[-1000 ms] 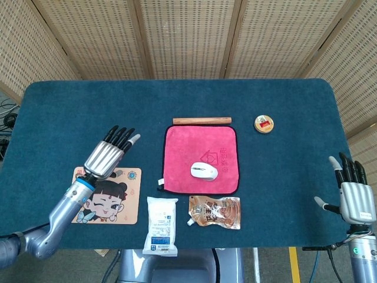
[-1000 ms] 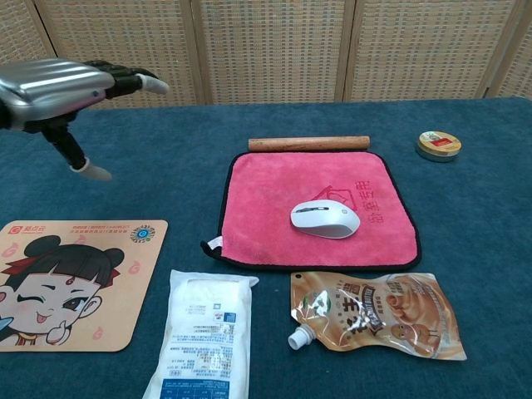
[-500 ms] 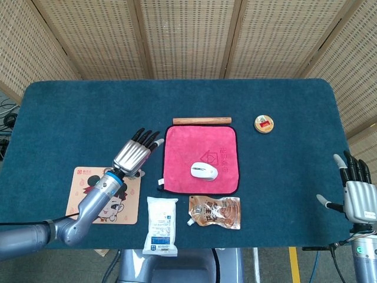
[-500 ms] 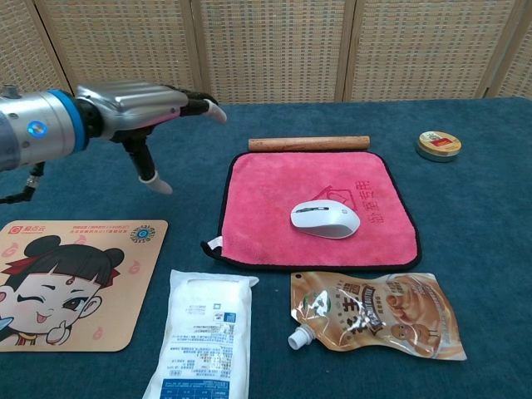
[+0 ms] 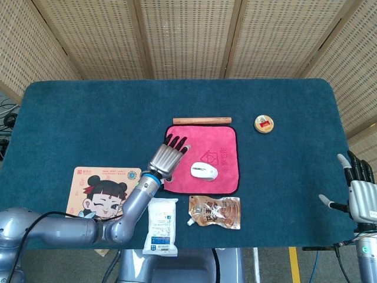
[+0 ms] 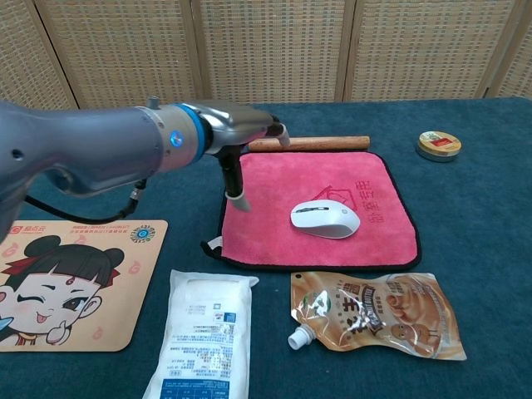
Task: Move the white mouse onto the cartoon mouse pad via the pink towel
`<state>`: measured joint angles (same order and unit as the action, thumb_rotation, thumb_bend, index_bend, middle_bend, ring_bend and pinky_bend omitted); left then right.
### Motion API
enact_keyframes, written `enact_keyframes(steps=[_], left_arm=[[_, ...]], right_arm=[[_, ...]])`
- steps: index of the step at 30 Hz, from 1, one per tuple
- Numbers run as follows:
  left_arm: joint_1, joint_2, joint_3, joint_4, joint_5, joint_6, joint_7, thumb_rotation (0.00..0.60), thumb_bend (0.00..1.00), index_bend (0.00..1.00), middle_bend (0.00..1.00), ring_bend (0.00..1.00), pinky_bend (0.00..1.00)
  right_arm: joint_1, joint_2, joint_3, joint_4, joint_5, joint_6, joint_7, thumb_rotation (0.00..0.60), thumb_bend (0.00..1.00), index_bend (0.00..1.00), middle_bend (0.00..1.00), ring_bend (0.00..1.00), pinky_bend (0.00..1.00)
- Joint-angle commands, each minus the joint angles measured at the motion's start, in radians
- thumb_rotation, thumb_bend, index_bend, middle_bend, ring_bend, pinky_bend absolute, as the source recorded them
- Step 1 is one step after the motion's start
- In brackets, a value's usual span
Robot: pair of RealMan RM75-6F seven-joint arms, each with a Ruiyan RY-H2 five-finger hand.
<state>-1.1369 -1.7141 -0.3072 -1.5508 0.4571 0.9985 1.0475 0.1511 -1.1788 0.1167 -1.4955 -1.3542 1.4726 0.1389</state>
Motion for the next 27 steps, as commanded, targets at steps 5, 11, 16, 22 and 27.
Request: enact_keyframes(steps=[5, 11, 16, 22, 27], left_arm=[[-0.117, -0.099, -0.033, 0.101, -0.119, 0.047, 0.070, 0.600, 0.05, 0.16, 0.00, 0.00, 0.00], [-0.185, -0.172, -0.050, 0.197, -0.165, 0.042, 0.093, 0.600, 0.05, 0.17, 0.00, 0.00, 0.00], [-0.219, -0.210, -0.047, 0.248, -0.177, 0.035, 0.107, 0.600, 0.05, 0.17, 0.00, 0.00, 0.00], [-0.249, -0.239, -0.053, 0.297, -0.221, 0.035, 0.140, 0.600, 0.05, 0.17, 0.00, 0.00, 0.00], [-0.269, -0.260, -0.067, 0.342, -0.256, 0.028, 0.159, 0.600, 0.05, 0.17, 0.00, 0.00, 0.00]], right_arm=[[-0.004, 0.009, 0.007, 0.002, -0.004, -0.019, 0.030, 0.600, 0.00, 0.00, 0.00, 0.00, 0.00], [-0.007, 0.017, 0.012, 0.004, -0.006, -0.033, 0.059, 0.600, 0.00, 0.00, 0.00, 0.00, 0.00], [-0.010, 0.024, 0.018, 0.011, -0.001, -0.047, 0.087, 0.600, 0.00, 0.00, 0.00, 0.00, 0.00], [-0.012, 0.029, 0.021, 0.014, -0.006, -0.053, 0.111, 0.600, 0.00, 0.00, 0.00, 0.00, 0.00], [-0.014, 0.031, 0.022, 0.015, -0.010, -0.056, 0.121, 0.600, 0.00, 0.00, 0.00, 0.00, 0.00]])
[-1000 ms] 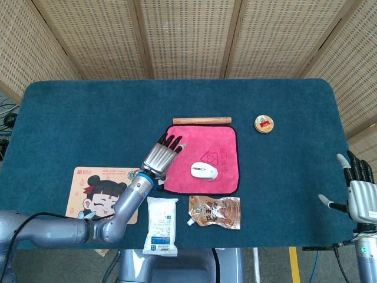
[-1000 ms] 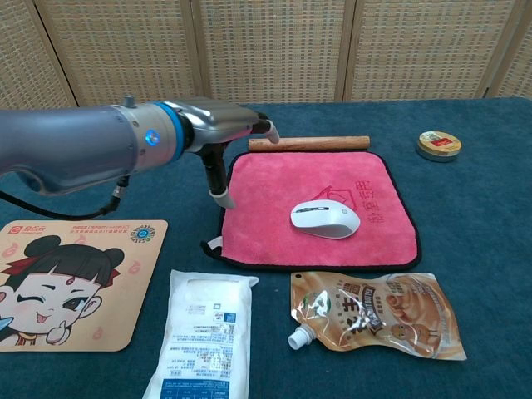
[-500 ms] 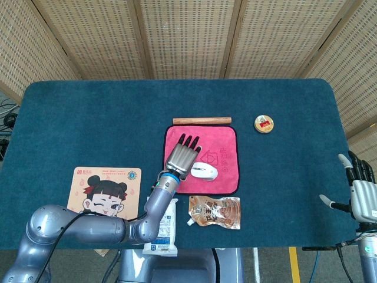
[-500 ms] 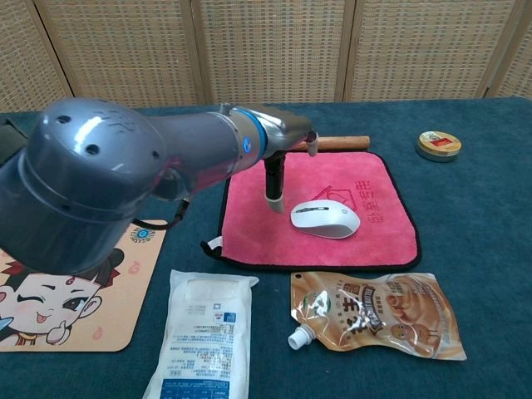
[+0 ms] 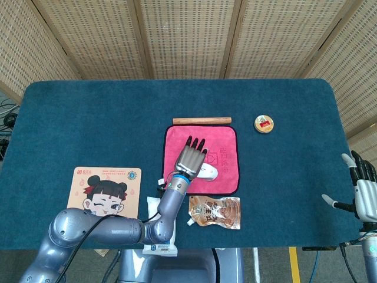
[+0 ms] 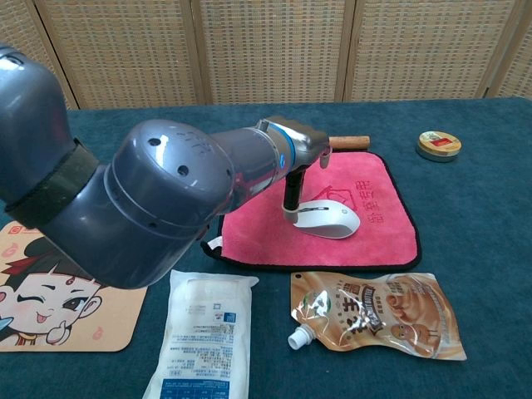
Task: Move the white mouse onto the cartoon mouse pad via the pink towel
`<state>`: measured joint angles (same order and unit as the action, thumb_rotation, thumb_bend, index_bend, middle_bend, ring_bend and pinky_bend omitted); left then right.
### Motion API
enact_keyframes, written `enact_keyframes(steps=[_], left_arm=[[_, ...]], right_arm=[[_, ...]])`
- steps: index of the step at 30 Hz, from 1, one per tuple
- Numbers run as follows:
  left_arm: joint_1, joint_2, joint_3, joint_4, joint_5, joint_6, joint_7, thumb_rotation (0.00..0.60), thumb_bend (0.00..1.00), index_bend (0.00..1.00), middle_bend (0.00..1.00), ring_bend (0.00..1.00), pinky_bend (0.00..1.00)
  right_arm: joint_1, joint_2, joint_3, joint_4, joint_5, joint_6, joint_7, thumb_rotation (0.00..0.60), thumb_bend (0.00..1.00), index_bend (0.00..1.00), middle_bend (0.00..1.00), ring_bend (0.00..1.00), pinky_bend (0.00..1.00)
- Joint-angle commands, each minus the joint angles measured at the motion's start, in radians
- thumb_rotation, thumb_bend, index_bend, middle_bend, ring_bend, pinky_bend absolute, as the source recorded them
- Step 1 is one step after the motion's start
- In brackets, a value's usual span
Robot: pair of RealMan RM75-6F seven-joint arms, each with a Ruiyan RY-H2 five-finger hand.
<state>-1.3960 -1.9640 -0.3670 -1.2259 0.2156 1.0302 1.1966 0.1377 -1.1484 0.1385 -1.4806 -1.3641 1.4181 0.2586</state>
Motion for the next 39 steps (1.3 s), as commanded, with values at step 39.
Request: enact_keyframes(steps=[39], left_arm=[[-0.095, -0.160, -0.068, 0.264, -0.055, -0.104, 0.042, 0.600, 0.07, 0.29, 0.00, 0.00, 0.00]], right_arm=[[0.000, 0.009, 0.009, 0.013, -0.006, -0.041, 0.061, 0.600, 0.00, 0.00, 0.00, 0.00, 0.00]])
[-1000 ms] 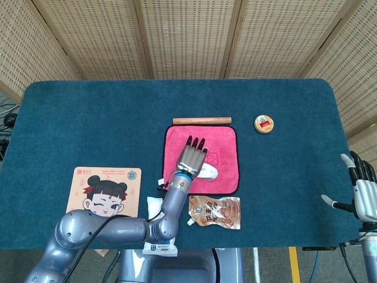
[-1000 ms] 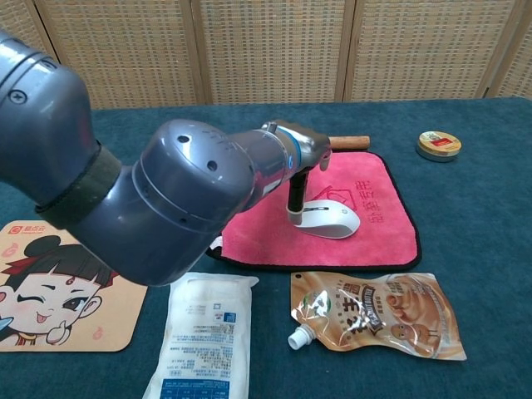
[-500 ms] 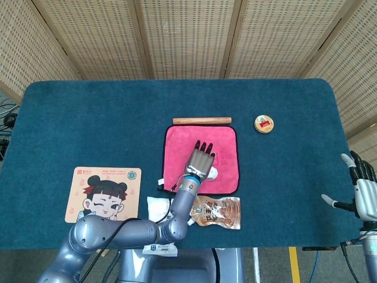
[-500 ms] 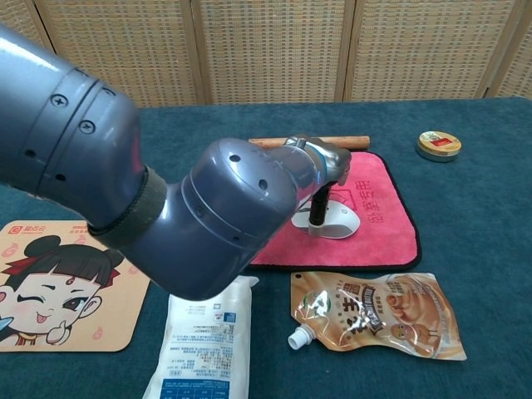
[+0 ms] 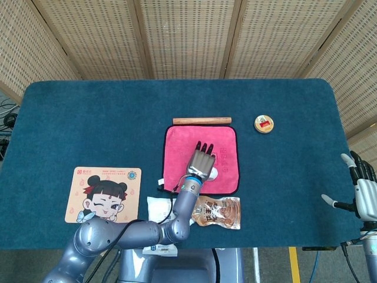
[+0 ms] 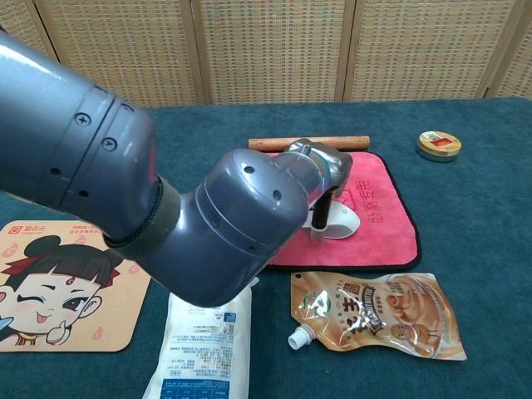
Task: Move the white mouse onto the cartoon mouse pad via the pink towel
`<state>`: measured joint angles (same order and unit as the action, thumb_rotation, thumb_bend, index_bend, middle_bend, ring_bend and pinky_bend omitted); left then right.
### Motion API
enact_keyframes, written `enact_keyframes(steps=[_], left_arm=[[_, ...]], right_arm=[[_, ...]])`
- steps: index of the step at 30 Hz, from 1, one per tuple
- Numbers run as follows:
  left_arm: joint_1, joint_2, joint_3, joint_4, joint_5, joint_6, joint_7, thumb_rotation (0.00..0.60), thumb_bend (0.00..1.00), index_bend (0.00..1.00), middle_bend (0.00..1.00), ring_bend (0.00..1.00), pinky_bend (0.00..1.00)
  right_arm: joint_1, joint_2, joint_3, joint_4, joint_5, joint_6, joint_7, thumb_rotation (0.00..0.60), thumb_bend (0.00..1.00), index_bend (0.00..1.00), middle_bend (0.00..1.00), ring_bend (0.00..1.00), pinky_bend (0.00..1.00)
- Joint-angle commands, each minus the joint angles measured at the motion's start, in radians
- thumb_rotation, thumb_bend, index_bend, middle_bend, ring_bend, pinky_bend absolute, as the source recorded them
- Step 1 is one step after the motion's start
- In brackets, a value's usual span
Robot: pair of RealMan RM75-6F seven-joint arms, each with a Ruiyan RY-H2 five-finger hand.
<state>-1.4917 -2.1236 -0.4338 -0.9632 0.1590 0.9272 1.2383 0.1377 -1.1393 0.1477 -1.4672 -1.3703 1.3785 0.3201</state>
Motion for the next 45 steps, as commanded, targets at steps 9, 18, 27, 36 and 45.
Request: enact_keyframes(steps=[9, 18, 27, 36, 45], left_arm=[[0.007, -0.005, 0.000, 0.011, 0.010, -0.006, 0.001, 0.600, 0.10, 0.35, 0.00, 0.00, 0.00], [0.010, -0.021, -0.001, 0.037, 0.034, -0.018, -0.010, 0.600, 0.14, 0.40, 0.00, 0.00, 0.00], [0.019, -0.035, 0.001, 0.061, 0.077, -0.024, -0.036, 0.600, 0.21, 0.52, 0.00, 0.00, 0.00], [0.038, -0.024, 0.007, 0.054, 0.124, -0.028, -0.062, 0.600, 0.25, 0.58, 0.00, 0.00, 0.00], [0.112, 0.055, 0.068, -0.038, 0.223, -0.019, -0.115, 0.600, 0.25, 0.59, 0.00, 0.00, 0.00]], right_arm=[[-0.001, 0.002, 0.001, -0.003, -0.001, -0.002, 0.005, 0.600, 0.00, 0.00, 0.00, 0.00, 0.00], [-0.002, 0.003, 0.003, -0.002, -0.001, -0.005, 0.011, 0.600, 0.00, 0.00, 0.00, 0.00, 0.00], [-0.002, 0.004, 0.002, -0.002, -0.003, -0.008, 0.013, 0.600, 0.00, 0.00, 0.00, 0.00, 0.00], [-0.003, 0.004, 0.004, -0.002, 0.000, -0.009, 0.012, 0.600, 0.00, 0.00, 0.00, 0.00, 0.00], [-0.004, 0.003, 0.007, -0.003, 0.006, -0.008, 0.000, 0.600, 0.00, 0.00, 0.00, 0.00, 0.00]])
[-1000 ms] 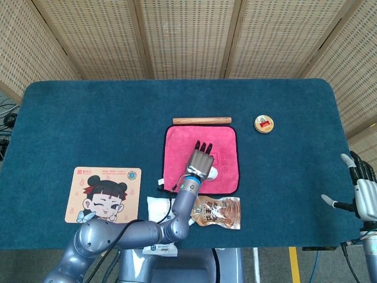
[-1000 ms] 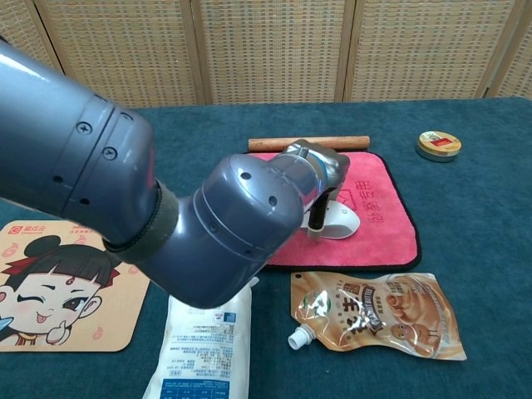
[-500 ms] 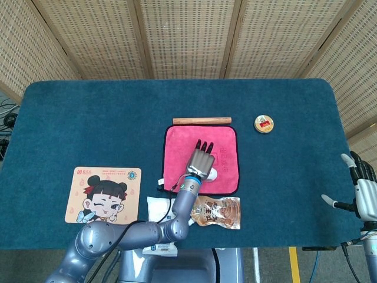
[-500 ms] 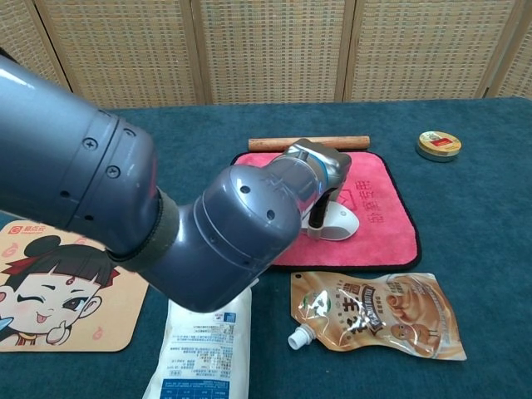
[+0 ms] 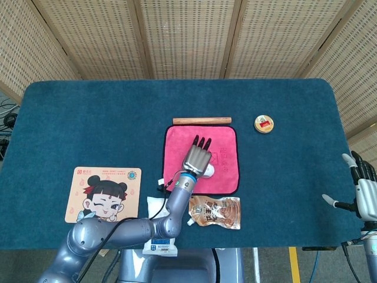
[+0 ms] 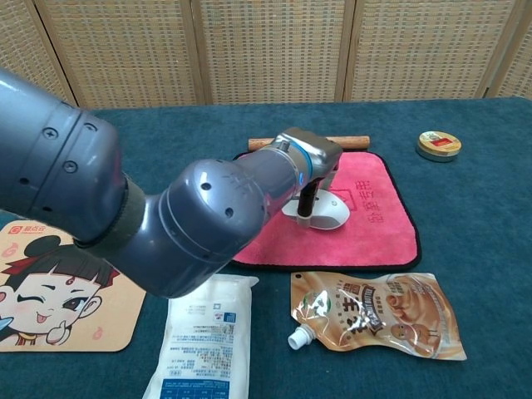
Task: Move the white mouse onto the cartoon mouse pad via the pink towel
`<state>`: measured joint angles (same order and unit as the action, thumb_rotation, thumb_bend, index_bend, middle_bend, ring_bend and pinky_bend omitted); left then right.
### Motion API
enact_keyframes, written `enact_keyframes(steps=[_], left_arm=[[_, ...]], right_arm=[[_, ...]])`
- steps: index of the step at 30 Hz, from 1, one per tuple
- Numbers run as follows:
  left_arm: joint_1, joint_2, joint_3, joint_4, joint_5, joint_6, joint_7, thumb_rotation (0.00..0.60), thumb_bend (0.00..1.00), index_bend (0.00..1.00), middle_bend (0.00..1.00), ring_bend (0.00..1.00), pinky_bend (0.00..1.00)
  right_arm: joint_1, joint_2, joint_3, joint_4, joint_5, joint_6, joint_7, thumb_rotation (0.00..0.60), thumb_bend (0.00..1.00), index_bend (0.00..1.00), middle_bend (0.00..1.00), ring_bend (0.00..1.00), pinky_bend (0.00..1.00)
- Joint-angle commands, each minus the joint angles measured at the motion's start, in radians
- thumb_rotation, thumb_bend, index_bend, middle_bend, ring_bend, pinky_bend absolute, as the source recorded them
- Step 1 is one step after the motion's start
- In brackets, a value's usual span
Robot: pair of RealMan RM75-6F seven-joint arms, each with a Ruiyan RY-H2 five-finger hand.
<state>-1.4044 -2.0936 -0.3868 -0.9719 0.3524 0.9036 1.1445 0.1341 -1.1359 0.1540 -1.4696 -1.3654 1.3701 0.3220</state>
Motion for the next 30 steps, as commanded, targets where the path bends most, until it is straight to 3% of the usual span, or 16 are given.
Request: enact_keyframes(steps=[1, 14, 19, 22, 30], left_arm=[[0.036, 0.038, 0.030, -0.045, 0.045, 0.007, -0.032, 0.600, 0.25, 0.59, 0.00, 0.00, 0.00], [0.251, 0.287, 0.203, -0.266, 0.437, 0.054, -0.324, 0.600, 0.24, 0.60, 0.00, 0.00, 0.00], [0.312, 0.352, 0.255, -0.305, 0.554, 0.084, -0.410, 0.600, 0.24, 0.61, 0.00, 0.00, 0.00], [0.389, 0.430, 0.323, -0.333, 0.691, 0.124, -0.541, 0.600, 0.24, 0.62, 0.00, 0.00, 0.00], [0.507, 0.539, 0.438, -0.307, 0.963, 0.227, -0.788, 0.600, 0.23, 0.64, 0.00, 0.00, 0.00]], right_arm=[[-0.001, -0.001, 0.001, -0.001, 0.001, 0.002, -0.003, 0.600, 0.00, 0.00, 0.00, 0.00, 0.00], [-0.010, -0.008, 0.012, -0.023, 0.026, 0.026, -0.084, 0.600, 0.00, 0.00, 0.00, 0.00, 0.00], [-0.011, -0.014, 0.013, -0.031, 0.030, 0.035, -0.125, 0.600, 0.00, 0.00, 0.00, 0.00, 0.00], [-0.009, -0.025, 0.012, -0.039, 0.037, 0.039, -0.178, 0.600, 0.00, 0.00, 0.00, 0.00, 0.00], [-0.012, -0.040, 0.014, -0.058, 0.043, 0.060, -0.255, 0.600, 0.00, 0.00, 0.00, 0.00, 0.00]])
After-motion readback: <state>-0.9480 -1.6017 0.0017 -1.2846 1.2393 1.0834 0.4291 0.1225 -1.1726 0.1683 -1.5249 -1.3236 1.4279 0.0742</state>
